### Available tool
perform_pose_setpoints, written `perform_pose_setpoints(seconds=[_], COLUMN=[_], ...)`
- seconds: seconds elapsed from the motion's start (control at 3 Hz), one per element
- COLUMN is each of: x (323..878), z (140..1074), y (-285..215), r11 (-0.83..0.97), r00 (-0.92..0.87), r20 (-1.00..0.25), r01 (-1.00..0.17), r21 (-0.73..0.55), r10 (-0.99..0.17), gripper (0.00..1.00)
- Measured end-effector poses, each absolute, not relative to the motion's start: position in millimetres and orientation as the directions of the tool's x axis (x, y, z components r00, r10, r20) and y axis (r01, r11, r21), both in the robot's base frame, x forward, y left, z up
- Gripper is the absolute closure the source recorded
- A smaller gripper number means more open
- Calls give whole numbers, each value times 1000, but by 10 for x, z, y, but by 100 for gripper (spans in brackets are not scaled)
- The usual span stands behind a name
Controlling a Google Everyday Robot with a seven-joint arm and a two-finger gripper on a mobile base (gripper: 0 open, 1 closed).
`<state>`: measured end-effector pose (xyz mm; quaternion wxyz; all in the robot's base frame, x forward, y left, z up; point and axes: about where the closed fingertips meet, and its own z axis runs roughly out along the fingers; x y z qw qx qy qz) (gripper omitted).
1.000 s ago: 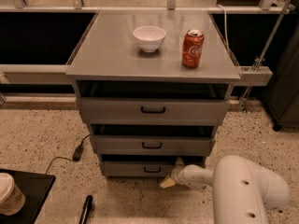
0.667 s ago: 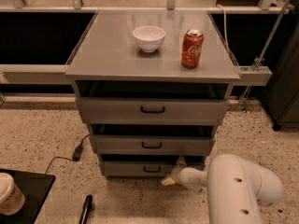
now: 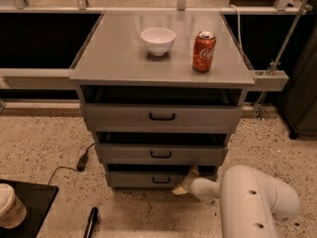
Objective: Open bottom drawer
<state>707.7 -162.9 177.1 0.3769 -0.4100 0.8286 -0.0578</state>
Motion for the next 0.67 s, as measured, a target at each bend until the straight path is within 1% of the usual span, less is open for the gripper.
perform_pose_setpoints(seconds=[0.33, 0.67], x=[7077, 7077], z=[1770, 1770], y=[-1629, -1628], r11=[657, 657], r00=[-380, -380], r20=[-577, -577], r01=[-636, -636], r21=[-405, -405], r10=[-723, -723], gripper=[3, 20])
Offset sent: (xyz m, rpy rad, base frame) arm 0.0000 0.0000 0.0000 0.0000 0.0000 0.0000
